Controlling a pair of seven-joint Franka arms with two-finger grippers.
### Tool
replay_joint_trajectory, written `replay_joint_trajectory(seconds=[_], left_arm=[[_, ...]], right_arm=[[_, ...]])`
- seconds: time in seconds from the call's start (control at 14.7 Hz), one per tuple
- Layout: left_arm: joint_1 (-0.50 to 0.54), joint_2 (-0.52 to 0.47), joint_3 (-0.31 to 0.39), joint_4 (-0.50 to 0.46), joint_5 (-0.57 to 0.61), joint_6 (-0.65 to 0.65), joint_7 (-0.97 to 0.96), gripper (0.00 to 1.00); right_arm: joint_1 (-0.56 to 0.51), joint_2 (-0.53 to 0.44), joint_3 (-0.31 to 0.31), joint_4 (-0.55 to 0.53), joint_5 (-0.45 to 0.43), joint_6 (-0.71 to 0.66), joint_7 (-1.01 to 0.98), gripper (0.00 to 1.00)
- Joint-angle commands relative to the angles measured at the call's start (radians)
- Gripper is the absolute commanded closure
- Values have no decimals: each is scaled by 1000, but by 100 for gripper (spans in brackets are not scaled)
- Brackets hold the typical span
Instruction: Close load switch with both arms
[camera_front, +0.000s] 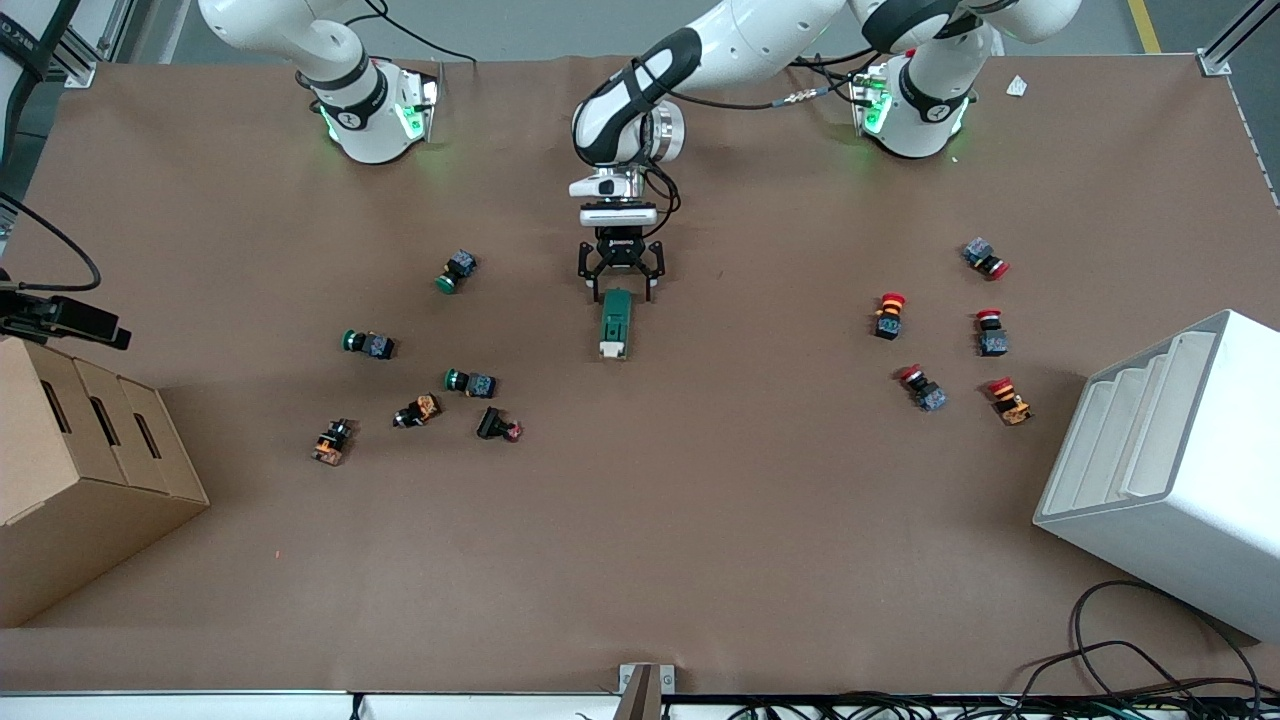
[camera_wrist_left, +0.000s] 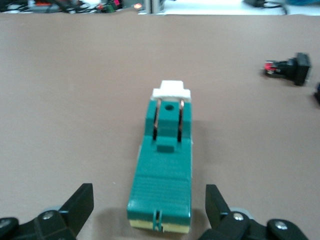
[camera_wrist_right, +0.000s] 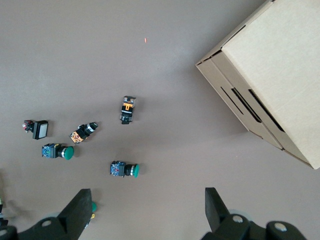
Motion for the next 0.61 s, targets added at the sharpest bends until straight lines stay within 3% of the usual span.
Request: replay_joint_trajectory(seconds=[0.0, 0.2, 0.55], left_arm=[[6, -89, -20, 62, -234, -4, 196, 1], [41, -213, -15, 87, -462, -6, 414, 1], [226, -414, -18, 121, -808, -6, 788, 0]], right_arm=[[-32, 5, -3, 19, -14, -52, -3, 0], [-55, 11, -3, 73, -9, -132, 9, 0], [-41, -5, -6, 74, -12, -201, 9, 0]])
